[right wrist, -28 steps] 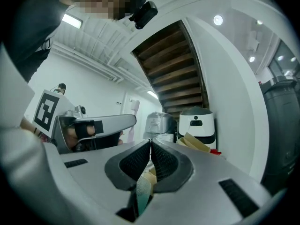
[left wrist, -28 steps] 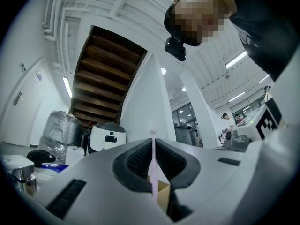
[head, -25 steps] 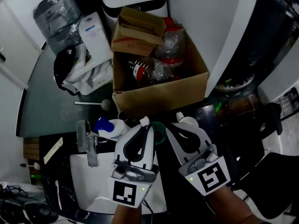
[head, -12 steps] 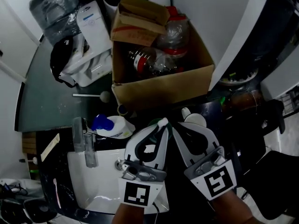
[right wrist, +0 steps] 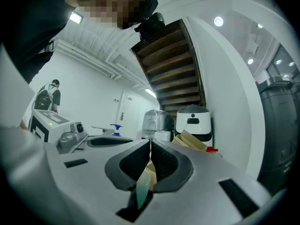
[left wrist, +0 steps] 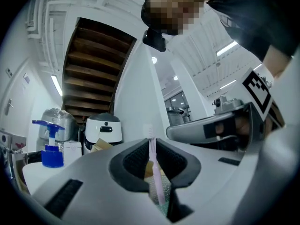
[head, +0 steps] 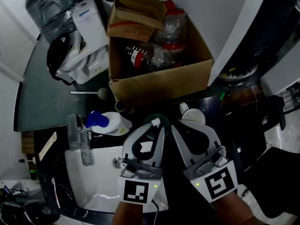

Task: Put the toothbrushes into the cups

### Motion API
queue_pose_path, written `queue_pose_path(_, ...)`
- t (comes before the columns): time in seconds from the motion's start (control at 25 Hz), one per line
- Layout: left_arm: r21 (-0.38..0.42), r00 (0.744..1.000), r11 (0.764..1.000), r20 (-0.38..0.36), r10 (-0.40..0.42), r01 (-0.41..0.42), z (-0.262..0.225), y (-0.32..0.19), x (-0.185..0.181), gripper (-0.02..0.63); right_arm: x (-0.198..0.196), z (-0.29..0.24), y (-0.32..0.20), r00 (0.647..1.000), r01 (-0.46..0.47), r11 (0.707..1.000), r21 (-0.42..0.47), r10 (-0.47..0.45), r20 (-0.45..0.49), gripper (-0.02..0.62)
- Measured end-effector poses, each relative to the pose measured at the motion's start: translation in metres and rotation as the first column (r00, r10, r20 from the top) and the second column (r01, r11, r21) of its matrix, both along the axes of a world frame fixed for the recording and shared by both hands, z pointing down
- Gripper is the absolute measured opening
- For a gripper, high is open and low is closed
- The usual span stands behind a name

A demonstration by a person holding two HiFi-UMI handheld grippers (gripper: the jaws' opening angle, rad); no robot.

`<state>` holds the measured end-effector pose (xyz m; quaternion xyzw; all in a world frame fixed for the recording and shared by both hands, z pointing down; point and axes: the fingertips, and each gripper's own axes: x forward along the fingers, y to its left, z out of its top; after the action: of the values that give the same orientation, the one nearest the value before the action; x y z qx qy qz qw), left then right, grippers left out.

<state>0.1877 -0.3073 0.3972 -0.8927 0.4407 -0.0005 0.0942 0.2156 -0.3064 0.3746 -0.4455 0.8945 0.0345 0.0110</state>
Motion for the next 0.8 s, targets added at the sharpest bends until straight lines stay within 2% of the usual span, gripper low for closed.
queue_pose_path(0.16,-0.03,0.999,1.0,0.034,-0.005,0.006,0.011,0.001,-0.001,0.089,0.0,0.0,0.004,1.0,-0.005,1.0,0.001,0.005,-0.007,0.032)
queue_pose_path(0.36,-0.077,0.996,0.996,0.086,-0.032,0.038,0.025,0.002,-0.005,0.124,0.0,0.004,0.006,1.0,-0.009,1.0,-0.01,0.009,-0.008,0.032)
queue_pose_path(0.56,-0.116,0.991,0.991,0.123,-0.055,0.069,0.039,0.003,-0.011,0.129,-0.005,0.006,0.01,1.0,-0.003,1.0,-0.011,0.003,-0.007,0.034)
queue_pose_path(0.8,-0.102,0.99,0.993,0.136,-0.046,0.06,0.037,0.006,-0.012,0.133,-0.008,0.008,0.013,1.0,-0.001,1.0,-0.016,0.001,-0.016,0.032)
